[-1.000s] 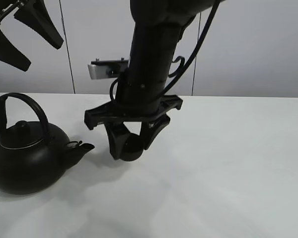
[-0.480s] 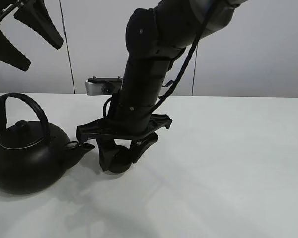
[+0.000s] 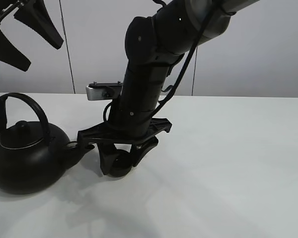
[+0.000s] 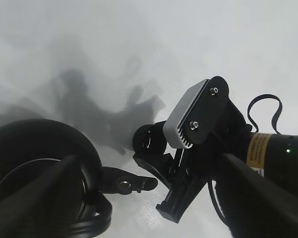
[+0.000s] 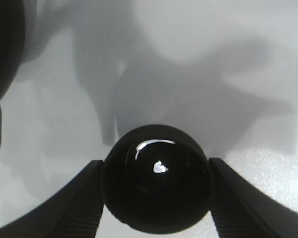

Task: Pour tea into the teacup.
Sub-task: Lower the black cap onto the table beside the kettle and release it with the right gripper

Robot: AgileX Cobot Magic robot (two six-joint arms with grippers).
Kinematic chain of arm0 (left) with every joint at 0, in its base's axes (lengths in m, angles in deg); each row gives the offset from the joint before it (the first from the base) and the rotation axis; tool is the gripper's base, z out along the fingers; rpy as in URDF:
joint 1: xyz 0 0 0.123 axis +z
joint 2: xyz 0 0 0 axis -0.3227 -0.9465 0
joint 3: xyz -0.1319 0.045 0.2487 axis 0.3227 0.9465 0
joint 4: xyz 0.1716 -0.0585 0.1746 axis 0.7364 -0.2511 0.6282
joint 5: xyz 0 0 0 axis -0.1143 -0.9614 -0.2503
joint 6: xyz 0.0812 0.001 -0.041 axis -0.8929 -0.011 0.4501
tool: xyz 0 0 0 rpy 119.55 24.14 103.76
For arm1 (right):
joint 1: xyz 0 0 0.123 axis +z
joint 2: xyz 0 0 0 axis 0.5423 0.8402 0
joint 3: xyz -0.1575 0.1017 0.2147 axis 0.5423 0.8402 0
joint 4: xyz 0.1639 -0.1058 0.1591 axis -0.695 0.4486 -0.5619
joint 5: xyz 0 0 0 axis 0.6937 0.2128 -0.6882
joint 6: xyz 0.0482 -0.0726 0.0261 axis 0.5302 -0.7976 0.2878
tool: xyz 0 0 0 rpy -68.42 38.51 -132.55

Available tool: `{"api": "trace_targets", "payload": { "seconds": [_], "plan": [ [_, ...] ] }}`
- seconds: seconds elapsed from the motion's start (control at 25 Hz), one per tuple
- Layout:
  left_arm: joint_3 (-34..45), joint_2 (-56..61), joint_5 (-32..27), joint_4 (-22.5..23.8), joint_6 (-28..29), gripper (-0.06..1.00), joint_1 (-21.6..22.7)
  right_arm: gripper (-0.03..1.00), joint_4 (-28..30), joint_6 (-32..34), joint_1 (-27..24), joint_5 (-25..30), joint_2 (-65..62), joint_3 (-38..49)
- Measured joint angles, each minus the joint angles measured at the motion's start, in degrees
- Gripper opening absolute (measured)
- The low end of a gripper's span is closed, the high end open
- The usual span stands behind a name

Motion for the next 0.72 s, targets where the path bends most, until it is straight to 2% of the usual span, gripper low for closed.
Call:
{"api": "trace_targets", "payload": {
  "seconds": [0.2,0.44,0.72],
  "plan": [
    [0.00,0.00,0.00,0.00,0.00,0.54,0.00,0.41,0.00,0.00,0.00,0.26,0.00,0.00],
    [0.00,0.00,0.00,0.00,0.00,0.54,0.00,0.46,-0.07,0.00,0.00,2.54,0.00,-0.03],
    [0.00,0.00,0.00,0.00,0.00,0.54,0.00,0.46,0.88,0.00,-0.14,2.88,-2.57,-0.03]
  ]
}}
